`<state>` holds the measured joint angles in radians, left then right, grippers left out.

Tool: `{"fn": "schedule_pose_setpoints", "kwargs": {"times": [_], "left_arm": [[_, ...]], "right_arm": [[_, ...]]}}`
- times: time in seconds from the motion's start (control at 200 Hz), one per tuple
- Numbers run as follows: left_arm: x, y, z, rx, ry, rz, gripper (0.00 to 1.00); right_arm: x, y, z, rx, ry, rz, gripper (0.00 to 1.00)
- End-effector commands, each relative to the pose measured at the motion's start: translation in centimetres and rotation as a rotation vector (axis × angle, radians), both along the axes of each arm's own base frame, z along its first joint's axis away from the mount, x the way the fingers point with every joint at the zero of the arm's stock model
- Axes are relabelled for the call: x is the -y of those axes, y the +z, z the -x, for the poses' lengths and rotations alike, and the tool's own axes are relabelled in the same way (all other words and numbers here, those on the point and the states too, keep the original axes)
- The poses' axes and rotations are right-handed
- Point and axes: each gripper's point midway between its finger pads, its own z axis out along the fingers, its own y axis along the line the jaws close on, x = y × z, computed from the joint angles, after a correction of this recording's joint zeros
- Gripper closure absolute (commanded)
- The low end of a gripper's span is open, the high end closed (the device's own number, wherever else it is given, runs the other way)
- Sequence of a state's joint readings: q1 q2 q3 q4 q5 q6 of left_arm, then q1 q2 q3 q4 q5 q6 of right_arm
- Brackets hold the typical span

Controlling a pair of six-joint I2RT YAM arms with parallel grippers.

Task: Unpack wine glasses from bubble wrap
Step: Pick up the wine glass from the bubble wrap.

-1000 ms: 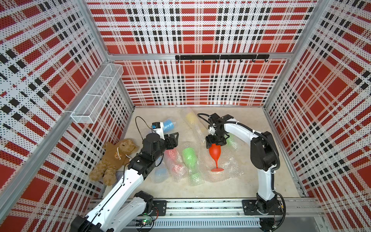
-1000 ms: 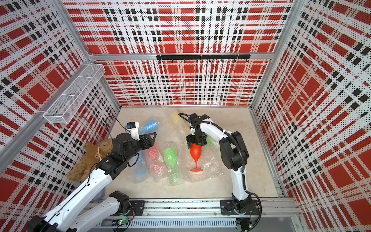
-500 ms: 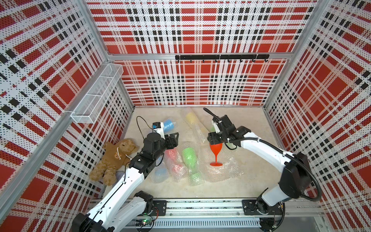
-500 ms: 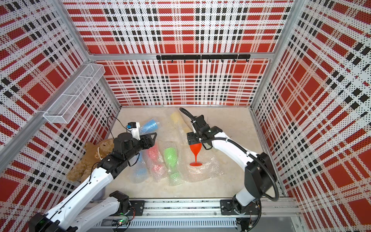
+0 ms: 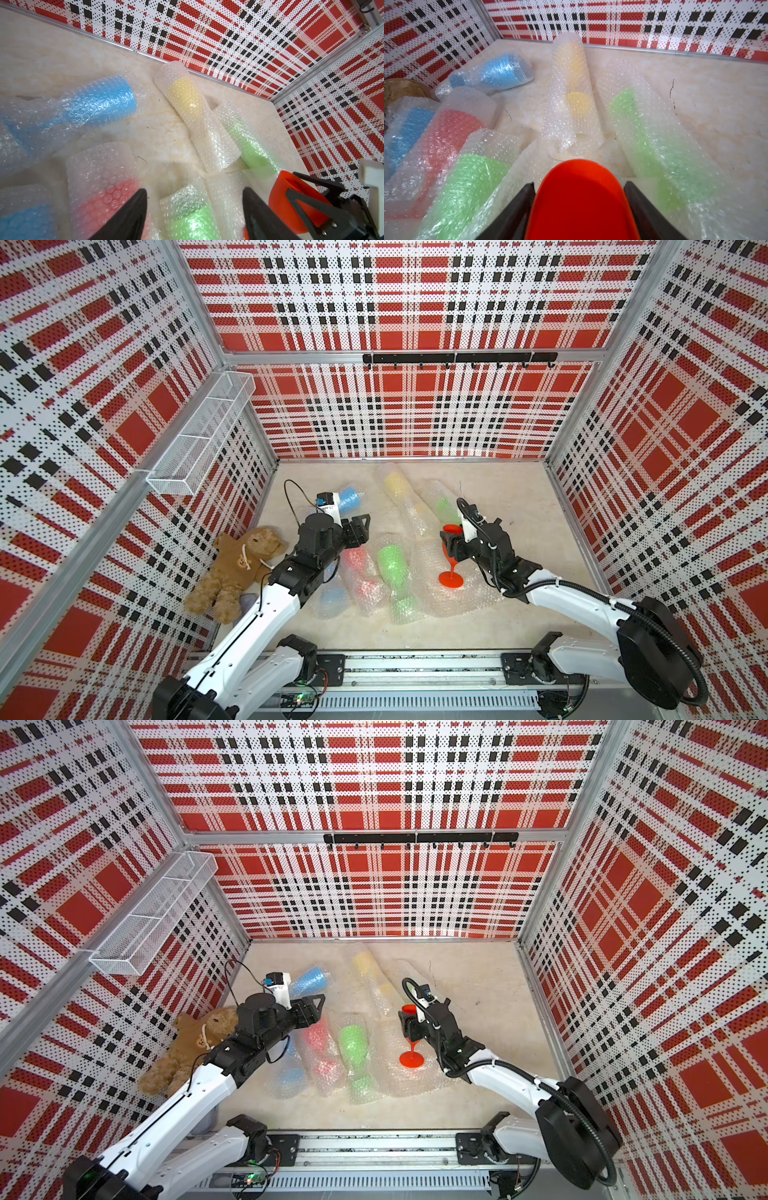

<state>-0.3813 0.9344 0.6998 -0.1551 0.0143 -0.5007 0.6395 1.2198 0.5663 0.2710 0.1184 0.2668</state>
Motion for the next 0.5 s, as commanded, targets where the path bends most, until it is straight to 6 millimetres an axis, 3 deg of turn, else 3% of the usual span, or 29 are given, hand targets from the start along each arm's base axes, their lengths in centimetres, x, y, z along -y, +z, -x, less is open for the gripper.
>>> {"fn": "schedule_pose_setpoints", "kwargs": {"times": [0.0, 0.06, 0.296, 0.406, 0.496], "left_arm": [[-0.1, 0.1, -0.2, 0.017, 0.001, 0.009, 0.26], [-0.1, 0.1, -0.2, 0.018, 0.001, 0.010, 0.26], [0.0, 0.0, -0.4, 0.017, -0.002, 0.011, 0.25], [0.0, -0.1, -0.5, 0.016, -0.002, 0.012, 0.25], [0.2, -0.2, -0.6, 0.014, -0.006, 0.016, 0.25]], "right_arm": [[-0.6, 4.5, -0.3, 0.161, 0.019, -0.055, 0.37], [-0.4, 6.1, -0.2, 0.200, 0.018, -0.063, 0.37], [2.0, 16.0, 0.0, 0.541, -0.074, -0.060, 0.39], [3.9, 19.3, -1.7, 0.670, -0.197, -0.013, 0.41], [6.7, 20.4, -4.5, 0.700, -0.328, -0.012, 0.42]]}}
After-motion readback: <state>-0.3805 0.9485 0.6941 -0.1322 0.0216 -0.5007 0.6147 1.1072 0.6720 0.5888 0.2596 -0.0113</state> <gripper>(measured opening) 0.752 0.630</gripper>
